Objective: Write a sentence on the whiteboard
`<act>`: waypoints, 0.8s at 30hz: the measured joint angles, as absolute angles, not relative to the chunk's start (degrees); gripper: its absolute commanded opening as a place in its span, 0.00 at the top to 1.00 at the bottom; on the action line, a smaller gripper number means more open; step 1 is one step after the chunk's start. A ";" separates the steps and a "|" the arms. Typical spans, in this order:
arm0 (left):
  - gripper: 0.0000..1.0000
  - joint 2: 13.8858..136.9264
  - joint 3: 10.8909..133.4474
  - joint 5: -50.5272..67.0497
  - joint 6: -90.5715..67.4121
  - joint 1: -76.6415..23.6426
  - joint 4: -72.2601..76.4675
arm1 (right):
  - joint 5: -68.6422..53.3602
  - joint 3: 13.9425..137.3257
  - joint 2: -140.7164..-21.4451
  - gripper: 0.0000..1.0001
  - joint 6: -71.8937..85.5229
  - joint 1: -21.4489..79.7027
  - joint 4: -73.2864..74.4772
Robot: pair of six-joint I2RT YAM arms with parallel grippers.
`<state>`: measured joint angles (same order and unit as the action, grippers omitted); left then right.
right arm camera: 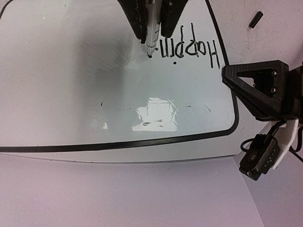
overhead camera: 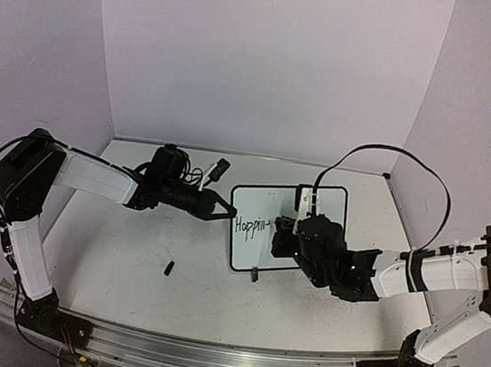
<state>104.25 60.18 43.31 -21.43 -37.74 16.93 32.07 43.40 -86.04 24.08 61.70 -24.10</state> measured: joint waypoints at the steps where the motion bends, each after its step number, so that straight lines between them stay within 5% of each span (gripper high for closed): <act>1: 1.00 104.21 60.18 43.31 -21.43 -37.74 16.92 | 32.04 43.40 -86.04 1.00 24.03 61.68 -24.31; 24: 1.00 103.98 60.18 43.31 -21.43 -37.85 16.53 | 30.57 43.47 -86.30 1.00 24.82 61.65 -25.21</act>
